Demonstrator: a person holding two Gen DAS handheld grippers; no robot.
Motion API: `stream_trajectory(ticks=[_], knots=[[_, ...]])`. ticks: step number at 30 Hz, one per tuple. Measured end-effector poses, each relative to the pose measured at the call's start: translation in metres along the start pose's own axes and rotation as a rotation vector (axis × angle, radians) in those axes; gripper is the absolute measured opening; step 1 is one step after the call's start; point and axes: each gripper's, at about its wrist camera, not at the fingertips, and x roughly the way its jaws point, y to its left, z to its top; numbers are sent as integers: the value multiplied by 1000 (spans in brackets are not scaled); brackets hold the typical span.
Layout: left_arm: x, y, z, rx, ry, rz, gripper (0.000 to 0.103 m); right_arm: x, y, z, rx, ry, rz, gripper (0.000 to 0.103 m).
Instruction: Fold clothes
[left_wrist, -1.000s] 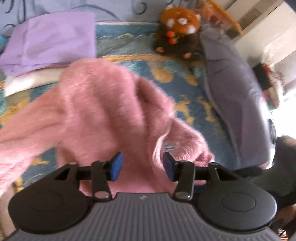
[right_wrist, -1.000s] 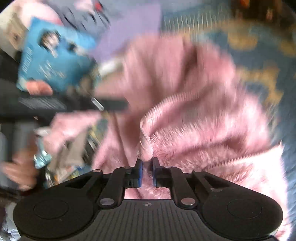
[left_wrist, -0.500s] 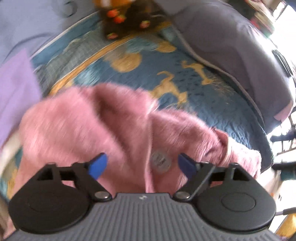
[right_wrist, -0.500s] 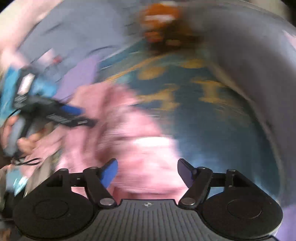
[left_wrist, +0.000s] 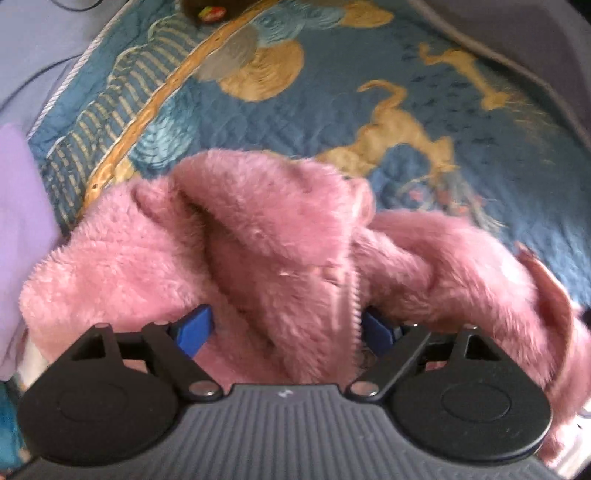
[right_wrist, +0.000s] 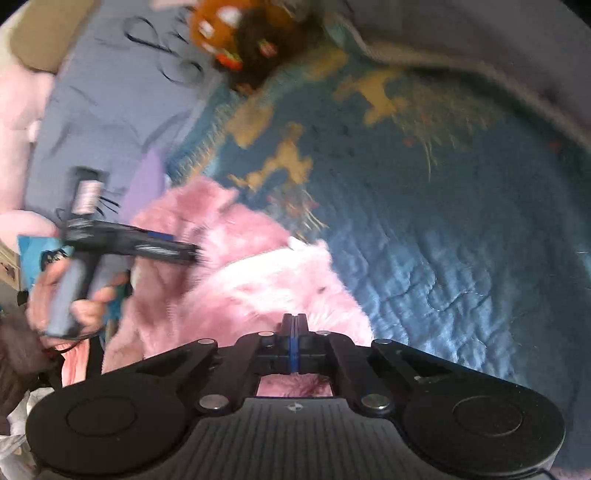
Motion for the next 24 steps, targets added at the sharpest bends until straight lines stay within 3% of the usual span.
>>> stream_trajectory(ticks=[4, 6, 9, 12, 15, 16, 17, 19, 20, 24], knots=[[3, 6, 8, -99, 19, 17, 88, -36, 10, -19, -29, -41, 7, 3], [2, 5, 8, -114, 16, 25, 88, -35, 6, -20, -73, -39, -67, 24], [3, 0, 8, -90, 18, 50, 88, -18, -12, -6, -94, -53, -139, 43], [6, 1, 9, -85, 33, 54, 90, 13, -34, 21, -19, -50, -71, 54], [12, 12, 8, -147, 58, 28, 95, 51, -48, 34, 96, 24, 16, 57], [15, 17, 8, -176, 70, 17, 96, 63, -49, 34, 107, 67, 11, 56], [18, 21, 7, -201, 77, 2, 97, 73, -46, 32, 92, 104, -17, 49], [23, 29, 4, -252, 92, -27, 98, 62, -39, 27, 95, 64, -38, 9], [24, 30, 3, -259, 91, -31, 98, 53, -36, 24, 104, 32, -41, 5], [17, 26, 5, -231, 57, -6, 95, 1, -25, 8, 152, -134, -67, 5]])
